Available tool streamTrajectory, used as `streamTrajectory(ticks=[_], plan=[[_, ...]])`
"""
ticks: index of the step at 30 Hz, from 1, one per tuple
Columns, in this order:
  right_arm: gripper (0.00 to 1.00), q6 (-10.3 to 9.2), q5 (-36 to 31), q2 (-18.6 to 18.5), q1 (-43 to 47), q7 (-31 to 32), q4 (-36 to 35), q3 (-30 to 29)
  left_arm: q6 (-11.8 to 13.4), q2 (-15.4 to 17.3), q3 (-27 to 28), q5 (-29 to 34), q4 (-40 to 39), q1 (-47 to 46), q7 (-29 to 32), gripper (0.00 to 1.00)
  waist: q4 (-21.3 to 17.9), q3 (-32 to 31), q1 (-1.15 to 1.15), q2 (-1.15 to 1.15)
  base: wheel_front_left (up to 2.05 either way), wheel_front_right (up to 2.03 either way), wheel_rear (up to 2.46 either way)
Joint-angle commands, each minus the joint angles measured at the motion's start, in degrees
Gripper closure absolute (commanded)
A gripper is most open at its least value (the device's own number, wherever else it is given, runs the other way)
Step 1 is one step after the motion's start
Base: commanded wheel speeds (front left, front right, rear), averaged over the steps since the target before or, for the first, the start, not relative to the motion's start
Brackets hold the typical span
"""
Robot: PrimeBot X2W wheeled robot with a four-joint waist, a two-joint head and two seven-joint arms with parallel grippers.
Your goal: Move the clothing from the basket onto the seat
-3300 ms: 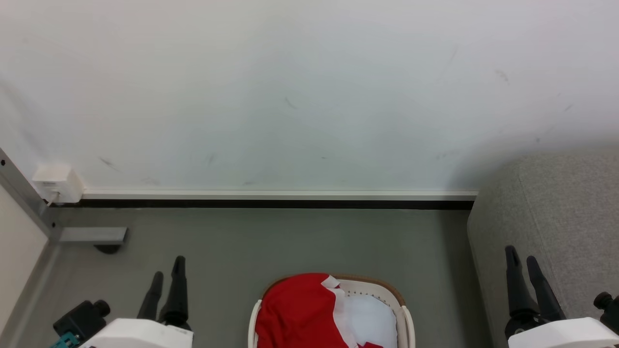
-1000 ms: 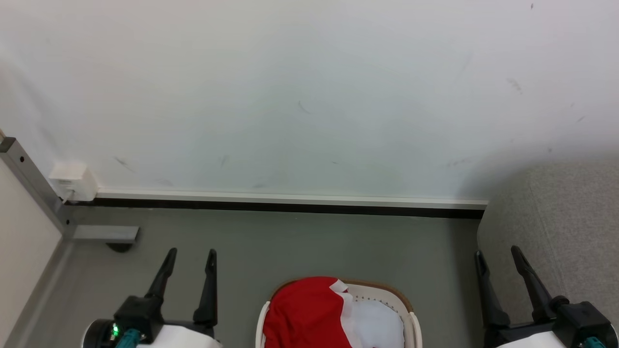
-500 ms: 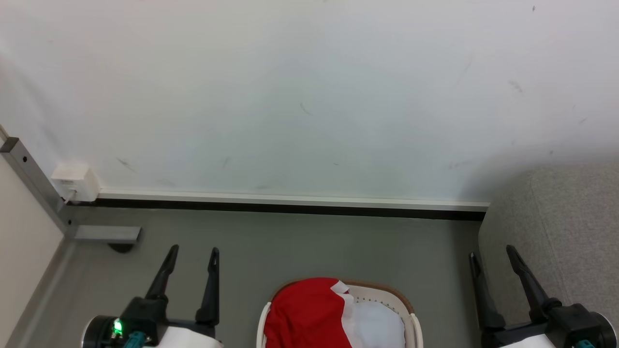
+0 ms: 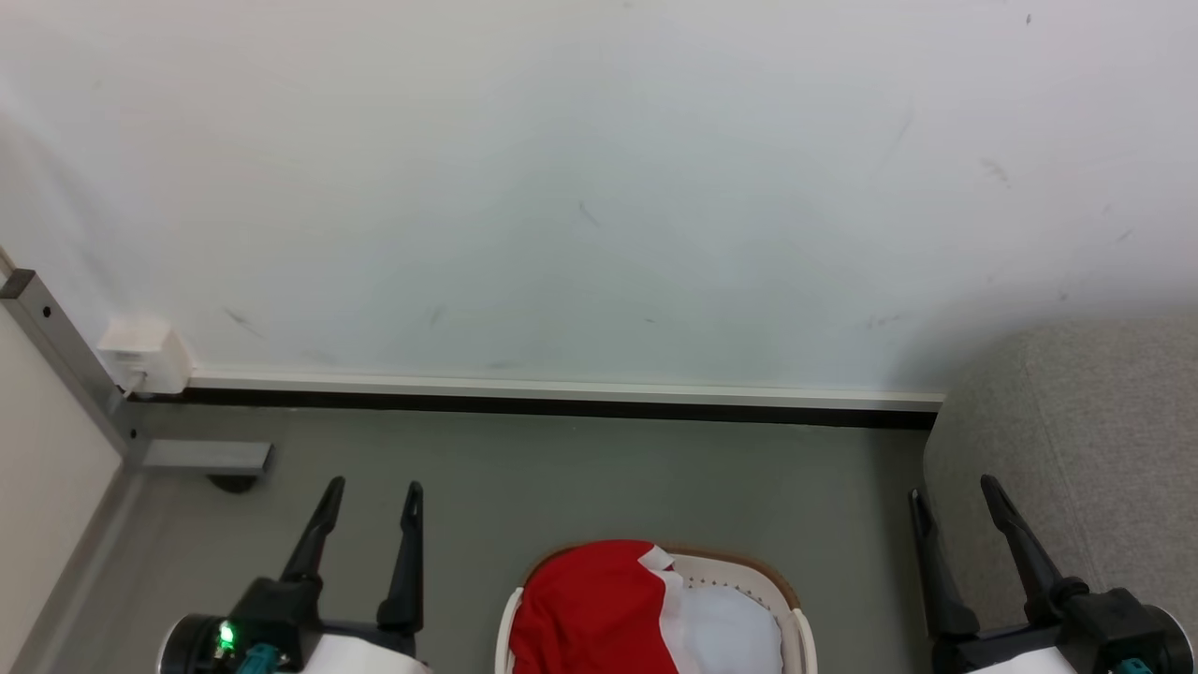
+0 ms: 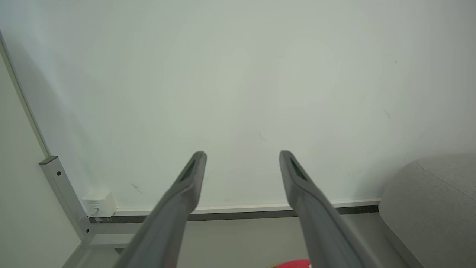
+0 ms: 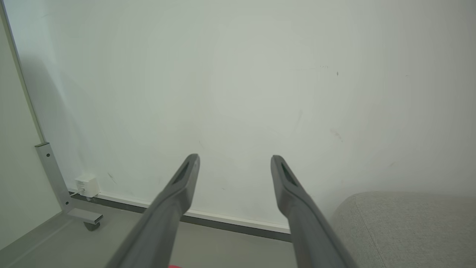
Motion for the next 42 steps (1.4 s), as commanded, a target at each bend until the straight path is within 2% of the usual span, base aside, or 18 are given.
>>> streamTrajectory(ticks=[1,15,25,32,35,42], plan=[[0.00,-0.10,0.30,-0.22,0.01,-0.02,0.24,0.01,-0.23,-0.11,0.07,1.05,-0.04,0.62,-0.04,0.00,-0.05,-0.04,0.00,0.00,0.00,0.00,0.00],[0.00,-0.11,0.41,-0.22,-0.14,-0.02,0.24,0.27,-0.89,-0.49,0.95,0.87,-0.07,0.69,-0.04,0.00,-1.19,0.09,0.00,0.00,0.00,0.00,0.00],[0.00,-0.10,-0.54,-0.21,-1.22,-0.02,-0.74,-0.80,-2.19,-0.66,1.95,-0.07,-1.09,-0.54,-0.04,0.00,-3.96,2.99,0.00,0.00,0.00,0.00,0.00],[0.00,-0.10,0.21,-0.21,-4.62,-0.01,-3.04,-1.01,-4.19,-0.27,3.63,-0.54,-1.67,-4.55,-0.03,0.00,-6.85,10.58,0.00,0.00,0.00,0.00,0.00],[0.00,-0.10,3.72,-0.21,-6.66,-0.01,-4.31,-1.45,-5.03,0.03,4.40,-0.76,-1.90,-6.77,-0.03,0.00,-8.23,14.28,0.00,0.00,0.00,0.00,0.00],[0.00,-0.11,4.50,-0.19,-10.31,-0.01,-6.30,-1.80,-6.79,1.62,4.61,-0.09,0.89,-11.34,-0.03,0.00,-10.96,21.02,0.00,0.00,0.00,0.00,0.00]])
